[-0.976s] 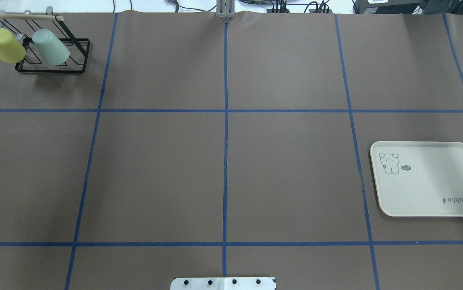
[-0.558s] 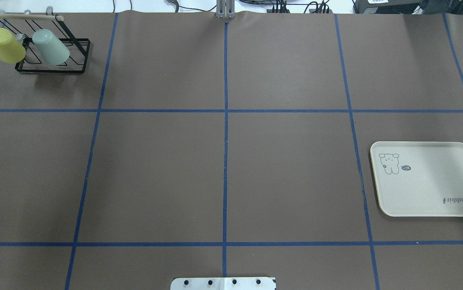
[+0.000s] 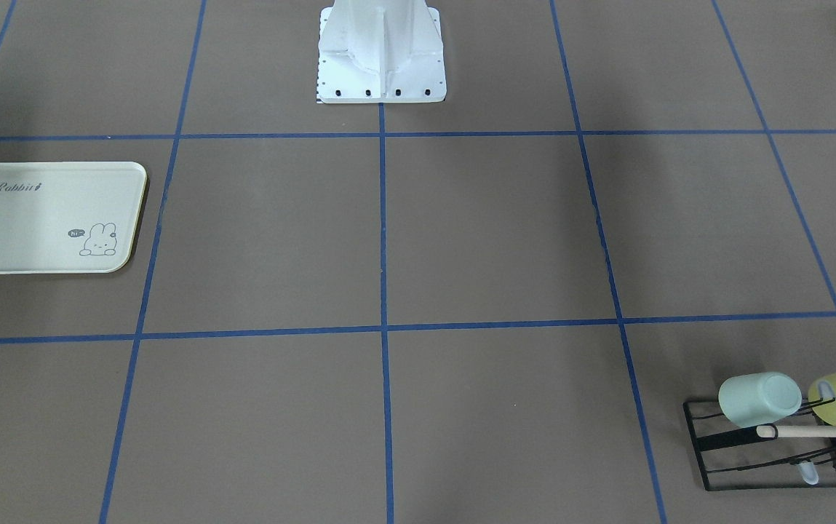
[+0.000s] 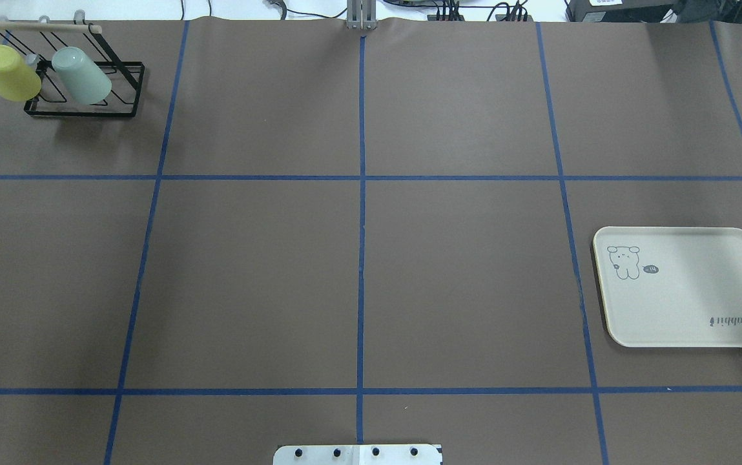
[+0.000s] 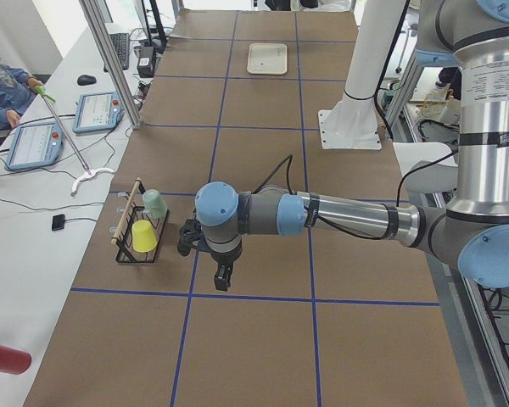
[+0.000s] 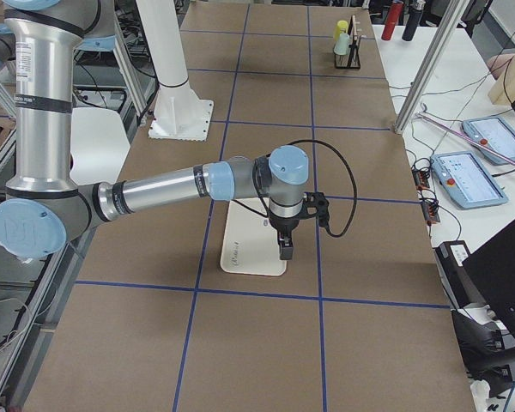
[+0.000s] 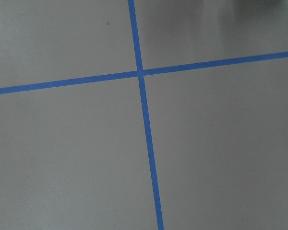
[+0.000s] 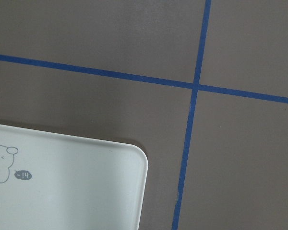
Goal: Left arm grabs green cup and hands to right arm on tray
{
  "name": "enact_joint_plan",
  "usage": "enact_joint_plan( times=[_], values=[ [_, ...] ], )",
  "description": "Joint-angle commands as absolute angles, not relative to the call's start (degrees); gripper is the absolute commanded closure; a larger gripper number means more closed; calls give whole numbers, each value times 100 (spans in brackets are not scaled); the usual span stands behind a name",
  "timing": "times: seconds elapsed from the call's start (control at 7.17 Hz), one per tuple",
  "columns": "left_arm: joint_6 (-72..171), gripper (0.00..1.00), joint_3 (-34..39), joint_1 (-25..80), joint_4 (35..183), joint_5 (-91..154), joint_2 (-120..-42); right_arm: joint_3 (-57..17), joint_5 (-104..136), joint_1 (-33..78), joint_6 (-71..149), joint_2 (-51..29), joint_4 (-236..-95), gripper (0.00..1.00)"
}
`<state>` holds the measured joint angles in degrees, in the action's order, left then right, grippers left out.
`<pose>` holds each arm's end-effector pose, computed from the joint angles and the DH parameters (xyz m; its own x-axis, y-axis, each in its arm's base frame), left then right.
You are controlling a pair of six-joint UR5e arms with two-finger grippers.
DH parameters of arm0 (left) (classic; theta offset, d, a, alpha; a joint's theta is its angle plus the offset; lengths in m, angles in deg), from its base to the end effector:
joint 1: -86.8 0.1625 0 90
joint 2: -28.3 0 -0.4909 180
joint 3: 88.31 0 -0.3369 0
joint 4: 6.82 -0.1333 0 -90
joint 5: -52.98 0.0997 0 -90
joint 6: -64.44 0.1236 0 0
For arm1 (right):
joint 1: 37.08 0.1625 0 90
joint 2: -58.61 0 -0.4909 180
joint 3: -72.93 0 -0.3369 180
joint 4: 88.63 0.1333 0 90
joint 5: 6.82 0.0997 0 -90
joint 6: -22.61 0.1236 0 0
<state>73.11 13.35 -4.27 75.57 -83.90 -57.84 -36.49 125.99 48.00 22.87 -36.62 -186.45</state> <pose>-0.0506 -0.3998 0.6907 0.6785 0.1405 -0.7211 -0.0846 0.9900 0.1133 0.0156 -0.3938 0.6478 0.7248 -0.1335 0.6759 0.0819 0.9908 0.1079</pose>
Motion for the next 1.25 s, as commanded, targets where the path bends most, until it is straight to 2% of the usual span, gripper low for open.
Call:
enact_joint_plan(
  times=[0.0,0.28,1.12],
  values=[
    [6520,0,1364,-313,7789,-8386,-5826,-3650,12835,4800,2297,-3631,-18645,0],
    [6164,1,1312,29,8431,-8395,-5879,-3623,12854,4800,2271,-3614,-18601,0],
    [6110,0,1487,514,8554,-8606,-5827,-3518,13556,4765,2270,-3710,-17898,0]
  ],
)
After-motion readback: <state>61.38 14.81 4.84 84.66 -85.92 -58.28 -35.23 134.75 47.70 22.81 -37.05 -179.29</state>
